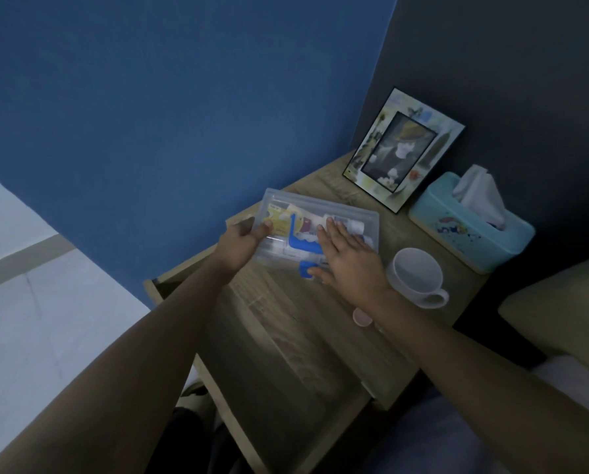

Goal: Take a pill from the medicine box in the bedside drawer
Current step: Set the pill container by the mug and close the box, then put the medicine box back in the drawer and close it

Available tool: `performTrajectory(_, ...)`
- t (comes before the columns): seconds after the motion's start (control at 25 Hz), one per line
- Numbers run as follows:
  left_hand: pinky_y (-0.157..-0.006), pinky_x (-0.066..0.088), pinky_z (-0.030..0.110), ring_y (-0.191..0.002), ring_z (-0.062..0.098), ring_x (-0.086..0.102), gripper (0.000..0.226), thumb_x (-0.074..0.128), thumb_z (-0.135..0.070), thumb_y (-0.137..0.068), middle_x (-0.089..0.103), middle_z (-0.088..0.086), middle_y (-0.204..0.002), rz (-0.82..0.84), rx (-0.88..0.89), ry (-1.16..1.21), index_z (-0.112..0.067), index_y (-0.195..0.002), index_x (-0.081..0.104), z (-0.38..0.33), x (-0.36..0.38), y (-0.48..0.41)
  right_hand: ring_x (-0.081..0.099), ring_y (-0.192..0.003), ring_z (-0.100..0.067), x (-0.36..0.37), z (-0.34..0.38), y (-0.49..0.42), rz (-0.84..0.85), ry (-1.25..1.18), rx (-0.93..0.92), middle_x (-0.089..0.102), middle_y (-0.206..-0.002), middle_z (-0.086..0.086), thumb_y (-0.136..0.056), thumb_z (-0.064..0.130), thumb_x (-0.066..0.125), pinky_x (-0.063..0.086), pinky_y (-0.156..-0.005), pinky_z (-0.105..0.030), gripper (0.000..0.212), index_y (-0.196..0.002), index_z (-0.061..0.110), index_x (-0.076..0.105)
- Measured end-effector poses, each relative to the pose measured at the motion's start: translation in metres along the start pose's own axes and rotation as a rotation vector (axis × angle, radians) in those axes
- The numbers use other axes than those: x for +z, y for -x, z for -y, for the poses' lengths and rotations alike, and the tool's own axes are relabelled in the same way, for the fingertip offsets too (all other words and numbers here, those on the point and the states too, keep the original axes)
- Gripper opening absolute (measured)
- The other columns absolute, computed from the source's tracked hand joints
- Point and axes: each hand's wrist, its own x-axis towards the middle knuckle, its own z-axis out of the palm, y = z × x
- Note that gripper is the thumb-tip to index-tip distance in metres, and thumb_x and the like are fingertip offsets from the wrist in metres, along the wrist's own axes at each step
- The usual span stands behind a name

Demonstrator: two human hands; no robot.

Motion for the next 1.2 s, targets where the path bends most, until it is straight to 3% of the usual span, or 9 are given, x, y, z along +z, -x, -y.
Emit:
performTrajectory(0.08,-0.086,0.052,0.033,-0.096,0.011,0.064,0.042,0.048,-0.053,-0.087,0.069,-0.002,-0.106,-0.050,0.021,-0.042,-0.021,-0.108,0.066,0.002,0.002,0.003,0.018,-0.144,-0.027,0.000,0.000,0.000,-0.019,-0.037,0.005,0.018,-0.156,-0.015,-0.089,0.052,0.047,0.021,-0.115,-0.042,0.075,-0.146,0.011,0.019)
performTrajectory(0.24,-0.064,0.037,0.020,-0.075,0.001,0.054,0.031,0.036,-0.046,-0.094,0.057,-0.011,-0.083,-0.661,-0.061,0.077,-0.023,-0.095,0.057,0.023,0.030,0.037,0.023,-0.143,-0.025,0.000,-0.003,-0.001,-0.059,-0.111,0.010,0.026,-0.154,-0.012,-0.087,0.050,0.053,0.025,-0.114,-0.040,0.073,-0.144,0.013,0.028)
performTrajectory(0.28,-0.062,0.039,0.020,-0.070,0.001,0.055,0.024,0.040,-0.042,-0.094,0.057,-0.010,-0.078,-0.711,-0.067,0.100,-0.024,-0.087,0.055,0.034,0.040,0.049,0.023,-0.143,-0.024,0.000,-0.004,-0.001,-0.062,-0.124,0.013,0.027,-0.154,-0.010,-0.086,0.051,0.054,0.026,-0.113,-0.039,0.073,-0.144,0.014,0.029)
performTrajectory(0.36,-0.061,0.045,0.024,-0.066,0.006,0.059,0.018,0.048,-0.037,-0.092,0.060,-0.005,-0.074,-0.514,-0.100,0.041,-0.027,-0.079,0.055,0.052,0.060,0.067,0.022,-0.143,-0.022,0.000,-0.004,-0.001,-0.060,-0.151,0.027,0.027,-0.154,-0.008,-0.085,0.052,0.055,0.029,-0.112,-0.039,0.073,-0.144,0.016,0.029)
performTrajectory(0.44,-0.069,0.049,0.027,-0.073,0.009,0.063,0.017,0.052,-0.037,-0.090,0.066,-0.002,-0.080,-0.228,-0.093,-0.083,-0.024,-0.087,0.063,0.060,0.076,0.071,0.021,-0.143,-0.020,-0.001,-0.004,-0.002,-0.053,-0.186,0.044,0.027,-0.154,-0.006,-0.083,0.052,0.057,0.032,-0.109,-0.039,0.074,-0.143,0.017,0.031)
performTrajectory(0.56,-0.075,0.049,0.025,-0.086,0.010,0.064,0.024,0.054,-0.034,-0.090,0.070,-0.001,-0.094,-0.071,-0.062,-0.049,-0.019,-0.105,0.067,0.054,0.084,0.063,0.021,-0.143,-0.018,-0.005,-0.005,-0.005,-0.039,-0.222,0.055,0.028,-0.154,-0.004,-0.081,0.051,0.061,0.033,-0.108,-0.038,0.075,-0.142,0.018,0.033)
performTrajectory(0.68,-0.079,0.052,0.032,-0.089,0.019,0.065,0.024,0.056,-0.024,-0.090,0.071,0.010,-0.097,-0.050,-0.059,0.136,-0.008,-0.104,0.068,0.051,0.086,0.056,0.021,-0.143,-0.017,-0.008,-0.005,-0.006,-0.026,-0.229,0.059,0.028,-0.154,-0.003,-0.081,0.050,0.062,0.032,-0.109,-0.037,0.075,-0.142,0.019,0.033)
performTrajectory(0.84,-0.074,0.045,0.033,-0.078,0.021,0.056,0.020,0.056,-0.014,-0.090,0.062,0.012,-0.079,-0.111,-0.039,0.229,0.004,-0.092,0.066,0.046,0.091,0.050,0.023,-0.142,-0.016,-0.008,-0.005,-0.006,-0.027,-0.246,0.064,0.030,-0.153,-0.002,-0.080,0.049,0.064,0.032,-0.110,-0.035,0.074,-0.141,0.020,0.035)
performTrajectory(1.2,-0.074,0.048,0.025,-0.070,0.010,0.056,0.015,0.054,-0.011,-0.091,0.061,0.002,-0.071,-0.074,-0.005,0.250,-0.004,-0.089,0.067,0.050,0.088,0.044,0.030,-0.140,-0.017,-0.002,-0.007,-0.006,-0.093,-0.260,0.060,0.038,-0.149,-0.002,-0.082,0.045,0.064,0.036,-0.108,-0.037,0.065,-0.138,0.019,0.041)
